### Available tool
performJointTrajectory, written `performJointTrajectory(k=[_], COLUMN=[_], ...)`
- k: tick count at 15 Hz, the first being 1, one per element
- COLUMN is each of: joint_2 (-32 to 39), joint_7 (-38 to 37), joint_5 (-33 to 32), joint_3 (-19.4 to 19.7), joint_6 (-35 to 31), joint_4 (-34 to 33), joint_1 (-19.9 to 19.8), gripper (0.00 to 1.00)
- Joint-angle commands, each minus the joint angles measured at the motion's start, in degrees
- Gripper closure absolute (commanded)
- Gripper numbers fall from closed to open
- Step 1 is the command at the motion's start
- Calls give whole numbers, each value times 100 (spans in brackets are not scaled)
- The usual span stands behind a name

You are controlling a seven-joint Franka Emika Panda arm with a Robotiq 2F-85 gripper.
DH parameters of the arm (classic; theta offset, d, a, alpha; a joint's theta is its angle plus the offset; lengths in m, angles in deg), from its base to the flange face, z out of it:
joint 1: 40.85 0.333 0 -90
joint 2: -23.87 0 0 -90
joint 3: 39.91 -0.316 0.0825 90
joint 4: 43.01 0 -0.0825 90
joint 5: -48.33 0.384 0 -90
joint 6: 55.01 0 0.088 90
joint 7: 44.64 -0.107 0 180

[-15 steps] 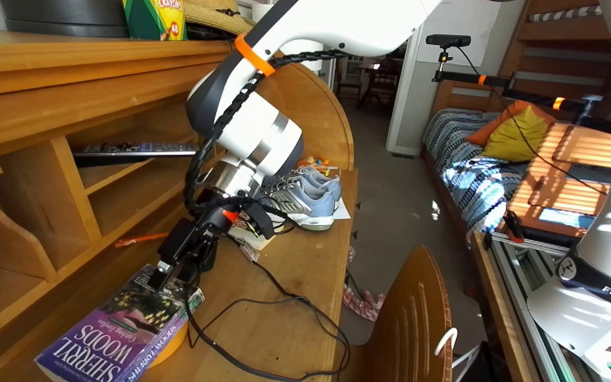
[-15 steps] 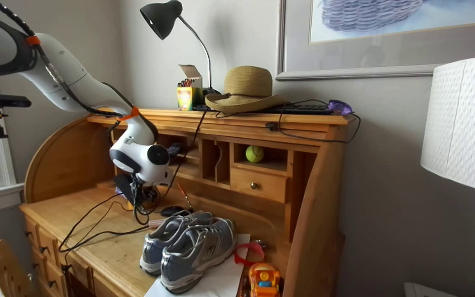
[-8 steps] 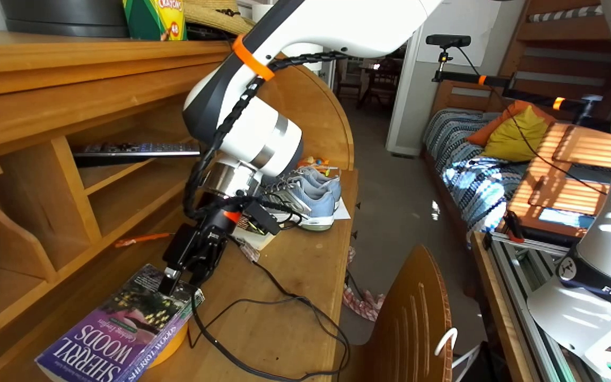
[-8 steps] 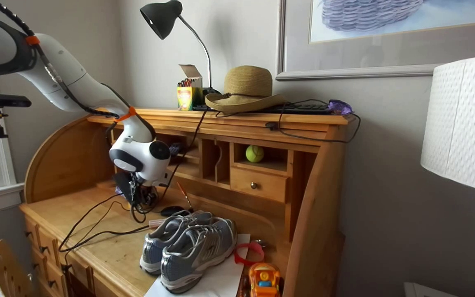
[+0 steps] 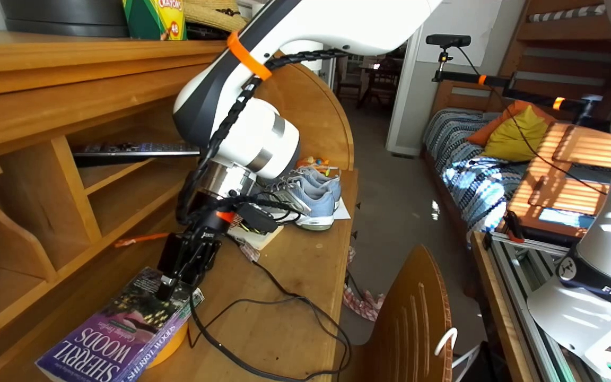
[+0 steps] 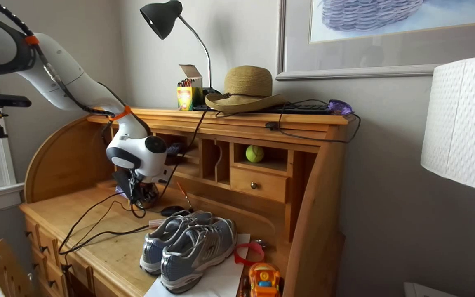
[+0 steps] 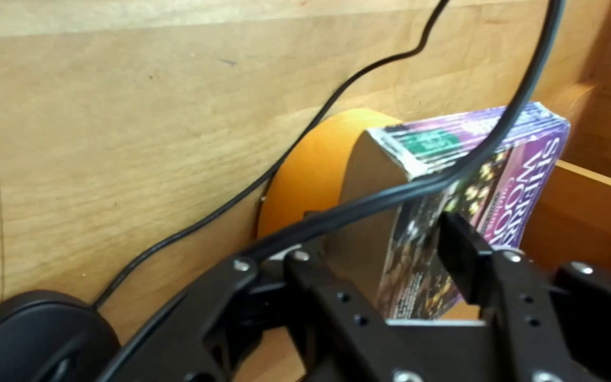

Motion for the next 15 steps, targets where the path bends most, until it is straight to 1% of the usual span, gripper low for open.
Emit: performJointTrajectory(k=[1, 3, 4, 5, 6, 11, 12, 15], joint_2=[5, -12, -57, -91, -193, -553, -570, -542], joint_7=[-214, -205, -175, -112, -84, 65, -42, -98], joint_5=[-194, -216, -213, -164, -80, 478, 371, 178], joint_3=[-98, -117, -131, -155, -153, -118, -47, -8], joint_6=[-76, 14, 28, 22, -77, -381, -312, -199], joint_4=[16, 1, 48, 91, 203, 650, 669, 652], joint_1=[-52, -98, -129, -173, -213, -544, -539, -541], gripper=[73, 85, 88, 88, 91, 92, 92, 92])
